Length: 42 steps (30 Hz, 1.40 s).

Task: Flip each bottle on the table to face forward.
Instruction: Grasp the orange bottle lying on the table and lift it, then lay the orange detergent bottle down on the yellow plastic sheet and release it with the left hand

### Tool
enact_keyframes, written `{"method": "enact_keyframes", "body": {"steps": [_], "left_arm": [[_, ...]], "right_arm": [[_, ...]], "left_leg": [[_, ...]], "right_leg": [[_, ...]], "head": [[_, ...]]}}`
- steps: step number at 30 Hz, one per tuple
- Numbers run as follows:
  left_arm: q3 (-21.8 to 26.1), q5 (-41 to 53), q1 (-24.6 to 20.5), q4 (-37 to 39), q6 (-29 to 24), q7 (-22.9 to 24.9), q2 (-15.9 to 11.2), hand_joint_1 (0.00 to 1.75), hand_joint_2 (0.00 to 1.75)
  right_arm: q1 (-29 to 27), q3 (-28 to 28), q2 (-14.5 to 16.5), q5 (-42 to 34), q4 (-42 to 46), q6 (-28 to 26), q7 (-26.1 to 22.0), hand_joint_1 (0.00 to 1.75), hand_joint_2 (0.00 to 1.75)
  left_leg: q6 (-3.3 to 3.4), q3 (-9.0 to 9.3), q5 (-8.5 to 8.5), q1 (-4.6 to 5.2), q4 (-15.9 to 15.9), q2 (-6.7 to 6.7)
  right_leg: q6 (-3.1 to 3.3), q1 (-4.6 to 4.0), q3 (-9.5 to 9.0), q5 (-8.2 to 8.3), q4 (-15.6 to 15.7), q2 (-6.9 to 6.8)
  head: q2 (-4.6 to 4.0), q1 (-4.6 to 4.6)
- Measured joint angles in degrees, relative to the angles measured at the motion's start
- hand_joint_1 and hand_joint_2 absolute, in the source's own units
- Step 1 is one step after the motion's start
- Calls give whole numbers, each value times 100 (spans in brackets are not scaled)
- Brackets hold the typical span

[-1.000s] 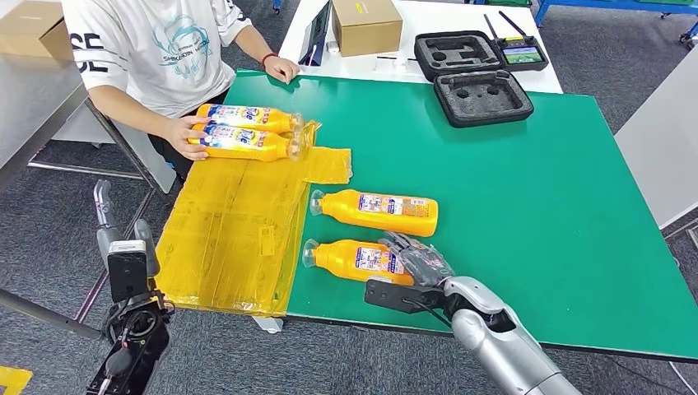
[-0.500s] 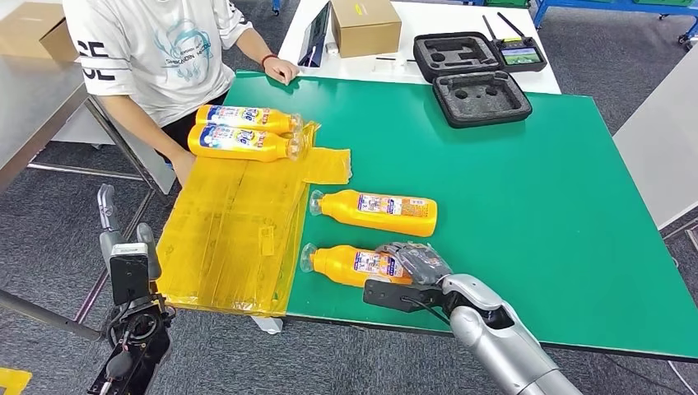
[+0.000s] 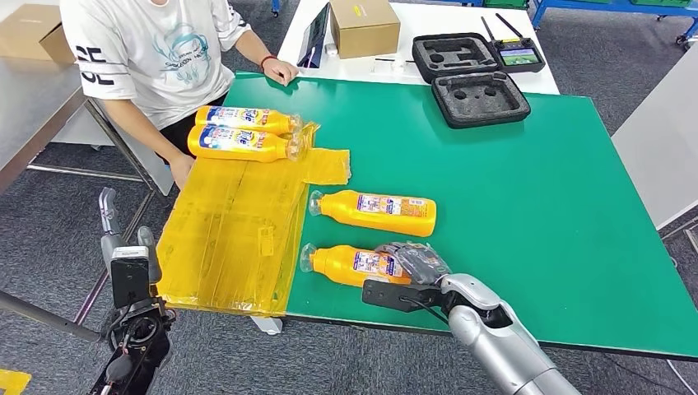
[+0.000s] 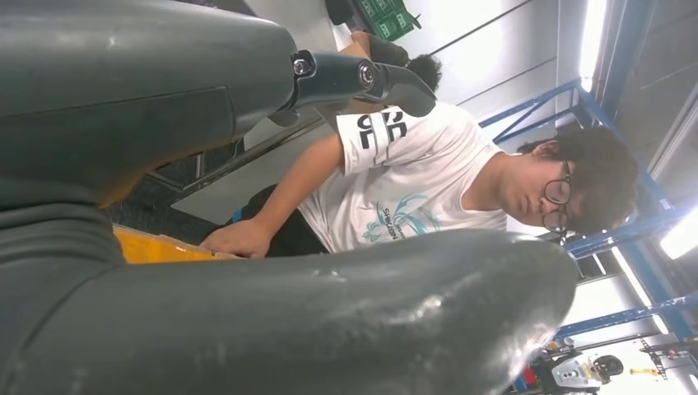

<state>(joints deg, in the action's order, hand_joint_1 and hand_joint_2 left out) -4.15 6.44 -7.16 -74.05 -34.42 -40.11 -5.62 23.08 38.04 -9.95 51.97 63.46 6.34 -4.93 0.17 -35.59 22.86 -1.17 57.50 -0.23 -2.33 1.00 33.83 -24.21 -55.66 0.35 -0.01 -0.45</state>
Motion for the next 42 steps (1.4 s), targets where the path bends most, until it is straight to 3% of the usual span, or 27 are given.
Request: {"method": "enact_keyframes", "body": {"steps": [3, 10, 19, 24, 33, 41, 42], "left_arm": [[0, 9, 2, 0, 15, -1, 2, 0, 0], [-37, -47, 12, -6, 227, -2, 13, 0, 0], [-216, -642, -178, 13, 654, -1, 14, 0, 0], [-327, -1223, -95, -12, 1220, 114, 26, 0, 0], [-808, -1961, -9, -269, 2709, 636, 27, 0, 0], [-1185, -1920, -14, -455, 2944, 662, 28, 0, 0], [-1205, -1920, -15, -463, 2946, 663, 28, 0, 44]], "right_arm": [[-14, -28, 36, -162, -6, -90, -165, 175, 175], [-211, -395, 407, -1918, 145, -668, -1563, 175, 175], [-105, -760, 726, -3495, 554, -1206, -2786, 175, 175], [-173, -813, 862, -3839, 599, -1476, -3061, 175, 175], [-538, -935, 1042, -4030, 562, -1569, -3203, 175, 175], [-571, -951, 1221, -4069, 287, -1493, -3267, 175, 175], [-571, -951, 1230, -4069, 267, -1492, -3268, 175, 175]], "left_leg": [[0, 0, 0, -1, 0, 0], [-1, -21, -2, -1, 0, 0], [0, -29, -2, 3, 1, -2], [0, -32, -1, 2, 1, -2], [0, -42, -1, 1, 0, -3], [0, -42, -1, 0, 0, -3], [0, -42, -1, 0, 0, -3]], "right_leg": [[0, -1, 0, 0, 0, 0], [0, -2, 19, 2, -2, 1], [-1, 3, 21, 1, -2, -1], [-1, 2, 27, 0, -2, -1], [-1, 2, 34, 0, -2, -1], [-1, 1, 36, 0, -2, -1], [-1, 1, 36, 0, -2, -1]], "head": [[1, 0], [1, -1], [1, 1], [0, 0], [0, 1], [1, 0], [1, 0]]}}
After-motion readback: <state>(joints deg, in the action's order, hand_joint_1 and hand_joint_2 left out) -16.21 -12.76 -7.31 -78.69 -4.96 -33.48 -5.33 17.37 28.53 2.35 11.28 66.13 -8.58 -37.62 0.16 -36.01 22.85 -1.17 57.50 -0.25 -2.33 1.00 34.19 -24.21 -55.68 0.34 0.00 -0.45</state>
